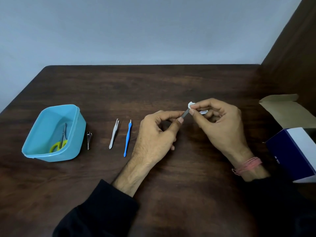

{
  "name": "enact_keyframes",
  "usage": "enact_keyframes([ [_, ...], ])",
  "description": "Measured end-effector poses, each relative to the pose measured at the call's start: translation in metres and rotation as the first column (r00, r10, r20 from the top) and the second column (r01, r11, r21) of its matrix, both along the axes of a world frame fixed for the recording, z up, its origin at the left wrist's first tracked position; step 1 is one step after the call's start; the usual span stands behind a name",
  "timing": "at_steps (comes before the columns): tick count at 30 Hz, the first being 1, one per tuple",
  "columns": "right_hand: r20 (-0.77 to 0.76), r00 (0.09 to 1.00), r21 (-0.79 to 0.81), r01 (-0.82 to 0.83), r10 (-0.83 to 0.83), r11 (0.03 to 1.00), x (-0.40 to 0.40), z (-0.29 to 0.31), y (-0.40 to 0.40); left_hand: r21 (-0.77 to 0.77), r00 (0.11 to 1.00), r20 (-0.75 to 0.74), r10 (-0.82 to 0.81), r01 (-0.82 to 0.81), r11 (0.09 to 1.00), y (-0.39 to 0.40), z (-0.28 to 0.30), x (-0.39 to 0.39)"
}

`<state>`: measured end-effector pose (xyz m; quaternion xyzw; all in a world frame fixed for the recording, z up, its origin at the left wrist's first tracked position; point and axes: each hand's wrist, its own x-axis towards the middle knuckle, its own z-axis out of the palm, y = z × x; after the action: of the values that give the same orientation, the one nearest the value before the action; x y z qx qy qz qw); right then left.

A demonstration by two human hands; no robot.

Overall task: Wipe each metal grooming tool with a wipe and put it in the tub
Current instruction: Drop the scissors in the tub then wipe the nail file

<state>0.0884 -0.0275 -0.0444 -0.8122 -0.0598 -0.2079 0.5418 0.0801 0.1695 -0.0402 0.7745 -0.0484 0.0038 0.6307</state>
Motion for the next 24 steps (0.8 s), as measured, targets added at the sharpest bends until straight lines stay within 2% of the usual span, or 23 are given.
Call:
enact_keyframes([
  [5,0.017,1.0,-0.009,0.006,-0.006,1.0,0.0008,-0.001,-0.0018,-0.001,1.0,0.017,0.011,-0.011,1.0,-0.0012,-0.0018,0.0003],
  [10,0.054,0.996,-0.081,-0.066,0.071,0.995,-0.0051,0.0015,0.0039,-0.016,0.999,0.032,0.013,-0.013,1.0,-0.0003,-0.0017,0.0009],
  [14,0.062,0.998,-0.044,-0.009,0.012,0.999,-0.0022,0.0019,0.0016,-0.028,1.0,0.023,-0.01,0.01,1.0,-0.002,-0.0014,0.0002],
  [18,0.06,0.996,-0.094,-0.064,0.07,0.994,-0.0052,0.0015,0.0044,-0.029,1.0,0.013,-0.014,0.015,0.999,-0.0009,0.0017,-0.0013],
  [24,0.055,0.998,-0.027,0.015,-0.013,1.0,-0.0017,0.0021,0.0015,-0.011,1.0,0.015,0.012,-0.012,1.0,-0.0009,0.0017,-0.0006],
])
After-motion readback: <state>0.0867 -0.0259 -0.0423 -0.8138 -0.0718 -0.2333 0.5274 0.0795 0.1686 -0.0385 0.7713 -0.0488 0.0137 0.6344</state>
